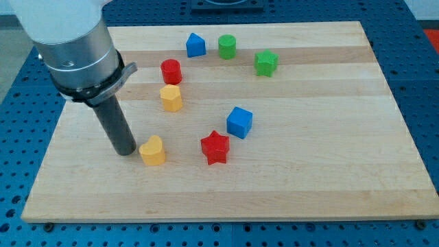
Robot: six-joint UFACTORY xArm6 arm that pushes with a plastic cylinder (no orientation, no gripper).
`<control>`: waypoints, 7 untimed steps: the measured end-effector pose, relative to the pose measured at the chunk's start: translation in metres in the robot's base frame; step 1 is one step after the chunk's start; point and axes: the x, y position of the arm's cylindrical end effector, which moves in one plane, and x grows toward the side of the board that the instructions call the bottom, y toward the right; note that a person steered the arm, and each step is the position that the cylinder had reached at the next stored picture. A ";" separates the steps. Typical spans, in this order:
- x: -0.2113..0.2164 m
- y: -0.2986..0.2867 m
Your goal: Slightly push the yellow heart towards the red star
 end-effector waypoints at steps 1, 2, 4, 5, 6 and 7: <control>0.001 -0.018; 0.004 -0.035; 0.018 -0.037; 0.018 -0.037; 0.018 -0.037; 0.018 -0.034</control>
